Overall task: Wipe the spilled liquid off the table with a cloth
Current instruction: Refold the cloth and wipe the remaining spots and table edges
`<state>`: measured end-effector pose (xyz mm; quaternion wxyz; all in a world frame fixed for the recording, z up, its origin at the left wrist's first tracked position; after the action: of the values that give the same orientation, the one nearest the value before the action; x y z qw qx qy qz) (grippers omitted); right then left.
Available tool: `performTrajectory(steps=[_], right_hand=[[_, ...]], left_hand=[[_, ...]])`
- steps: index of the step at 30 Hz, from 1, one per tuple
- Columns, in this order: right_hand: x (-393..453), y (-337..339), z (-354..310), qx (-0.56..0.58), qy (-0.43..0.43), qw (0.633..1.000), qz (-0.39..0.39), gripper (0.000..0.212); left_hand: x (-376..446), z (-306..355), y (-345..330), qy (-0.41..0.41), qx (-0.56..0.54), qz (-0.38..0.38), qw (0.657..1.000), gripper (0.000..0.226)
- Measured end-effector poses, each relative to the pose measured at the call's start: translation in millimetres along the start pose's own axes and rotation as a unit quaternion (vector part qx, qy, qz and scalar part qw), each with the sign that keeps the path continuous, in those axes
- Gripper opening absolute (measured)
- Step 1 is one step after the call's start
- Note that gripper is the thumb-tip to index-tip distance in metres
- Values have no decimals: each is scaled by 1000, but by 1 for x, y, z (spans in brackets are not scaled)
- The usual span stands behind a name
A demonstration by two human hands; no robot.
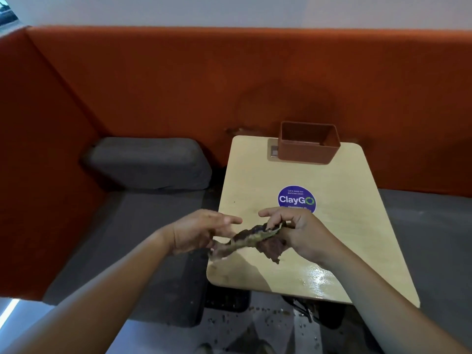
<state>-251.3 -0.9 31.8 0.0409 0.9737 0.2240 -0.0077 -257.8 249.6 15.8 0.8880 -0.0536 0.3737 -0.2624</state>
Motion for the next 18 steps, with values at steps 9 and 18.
performTrajectory(steps=[9,18], right_hand=[[-22,6,9,35,-11,999,18,28],[-28,-9,23,221,-74,970,74,90]], left_hand=[[13,-16,-19,43,262,4,964,90],[12,-31,-14,-8,158,-16,987,29]])
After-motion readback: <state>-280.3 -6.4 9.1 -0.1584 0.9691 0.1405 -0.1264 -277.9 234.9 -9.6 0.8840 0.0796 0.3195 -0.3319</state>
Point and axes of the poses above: each hand's wrist, its own x-axis towards the middle knuckle, its own y-axis out of the back of the hand, z = x × y, the point moved 3 cm from there along x, towards the middle knuckle, and after that the axes turned 13 degrees about y, right-handed, at the moved point
